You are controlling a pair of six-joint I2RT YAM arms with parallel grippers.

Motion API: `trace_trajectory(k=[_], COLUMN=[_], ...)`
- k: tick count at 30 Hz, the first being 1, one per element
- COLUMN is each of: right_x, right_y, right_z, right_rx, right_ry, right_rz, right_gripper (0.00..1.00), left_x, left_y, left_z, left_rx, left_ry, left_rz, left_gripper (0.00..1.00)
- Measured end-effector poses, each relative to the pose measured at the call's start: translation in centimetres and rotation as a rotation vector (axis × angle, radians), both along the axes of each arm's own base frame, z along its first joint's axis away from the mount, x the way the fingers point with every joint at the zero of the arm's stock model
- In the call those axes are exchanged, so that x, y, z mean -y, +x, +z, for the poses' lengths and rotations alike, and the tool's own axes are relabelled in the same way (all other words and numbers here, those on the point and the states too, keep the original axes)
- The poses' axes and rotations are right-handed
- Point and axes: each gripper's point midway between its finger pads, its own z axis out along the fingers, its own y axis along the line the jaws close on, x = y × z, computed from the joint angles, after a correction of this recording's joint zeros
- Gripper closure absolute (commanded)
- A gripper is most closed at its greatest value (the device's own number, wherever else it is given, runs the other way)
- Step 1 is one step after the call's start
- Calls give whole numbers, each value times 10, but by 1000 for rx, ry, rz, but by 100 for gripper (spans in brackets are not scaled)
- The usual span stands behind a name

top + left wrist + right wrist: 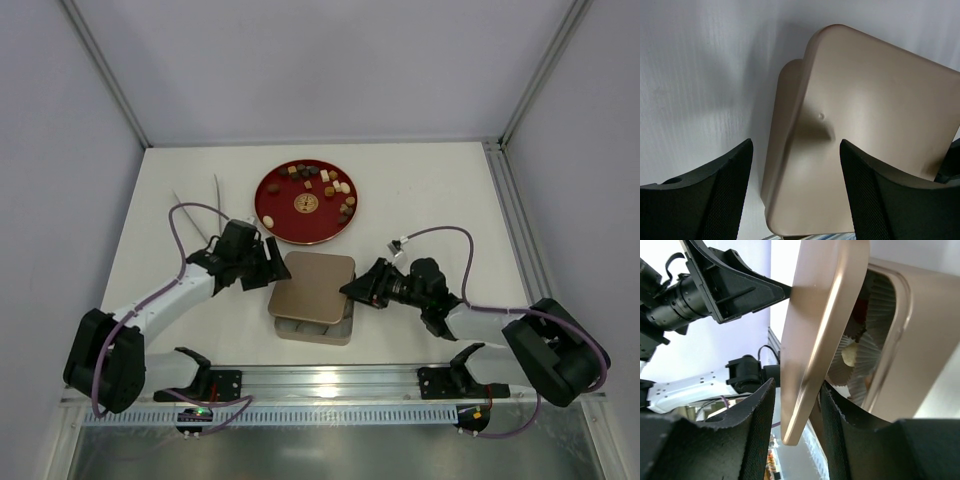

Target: Pack the chocolate

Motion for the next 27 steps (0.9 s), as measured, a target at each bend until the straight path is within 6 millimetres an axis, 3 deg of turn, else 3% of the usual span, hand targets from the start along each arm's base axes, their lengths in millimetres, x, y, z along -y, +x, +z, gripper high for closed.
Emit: trace_trajectory(k=[8, 20, 27], right_x=[13, 29, 41], right_y=[-5, 2, 1], right_z=[-19, -17, -33], right_rx=[-16, 39, 13], right_ry=[-116, -256, -356], right_rz=[-13, -58, -73], right_gripper=[54, 53, 39], left_x=[9, 19, 23], left_y=[-3, -6, -10], left_z=[-10, -10, -10], left_rx=[-22, -12, -10], left_ry=[11, 5, 11], left_rz=[-30, -64, -81], left_gripper=[32, 33, 33])
